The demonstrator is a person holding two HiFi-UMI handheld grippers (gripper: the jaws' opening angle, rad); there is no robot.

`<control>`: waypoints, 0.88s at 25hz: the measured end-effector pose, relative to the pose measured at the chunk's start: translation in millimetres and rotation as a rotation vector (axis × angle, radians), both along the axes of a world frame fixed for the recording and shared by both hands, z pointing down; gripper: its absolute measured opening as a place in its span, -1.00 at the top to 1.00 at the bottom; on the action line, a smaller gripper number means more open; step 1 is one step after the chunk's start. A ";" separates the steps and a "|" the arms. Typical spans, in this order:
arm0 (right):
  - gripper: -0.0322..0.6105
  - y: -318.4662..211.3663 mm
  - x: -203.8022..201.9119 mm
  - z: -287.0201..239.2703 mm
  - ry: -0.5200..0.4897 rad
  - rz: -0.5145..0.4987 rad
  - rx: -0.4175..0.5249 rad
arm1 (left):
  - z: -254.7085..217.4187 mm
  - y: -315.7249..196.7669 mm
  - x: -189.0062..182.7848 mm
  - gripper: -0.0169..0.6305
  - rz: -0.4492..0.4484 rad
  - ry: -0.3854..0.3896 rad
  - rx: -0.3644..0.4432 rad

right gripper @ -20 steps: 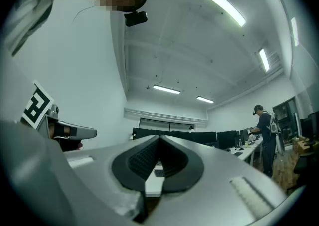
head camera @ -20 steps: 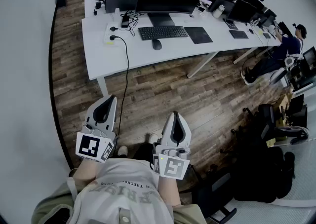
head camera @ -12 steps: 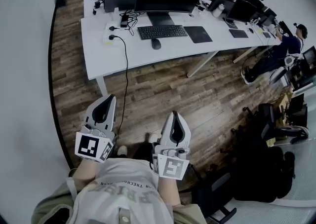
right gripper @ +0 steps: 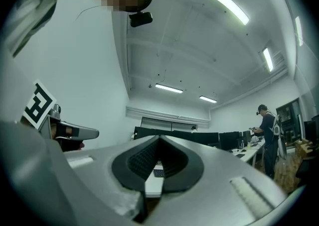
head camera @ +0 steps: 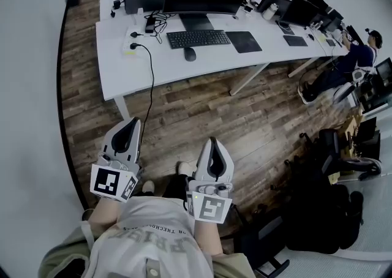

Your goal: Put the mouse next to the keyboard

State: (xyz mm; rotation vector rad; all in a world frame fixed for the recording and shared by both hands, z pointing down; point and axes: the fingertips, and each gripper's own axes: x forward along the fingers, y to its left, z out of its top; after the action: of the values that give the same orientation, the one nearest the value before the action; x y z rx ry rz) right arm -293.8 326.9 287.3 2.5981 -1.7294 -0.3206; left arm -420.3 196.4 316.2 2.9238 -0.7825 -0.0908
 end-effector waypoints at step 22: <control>-0.35 -53.8 202.1 13.0 -0.196 -0.362 0.017 | 12.4 -40.4 152.7 -0.33 -0.244 -0.036 -0.080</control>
State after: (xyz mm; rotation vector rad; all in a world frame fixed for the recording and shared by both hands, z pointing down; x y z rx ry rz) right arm -91.7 273.1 300.3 2.3851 -2.2732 -0.0814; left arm -267.5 155.9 328.6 2.7491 -1.1186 -0.0270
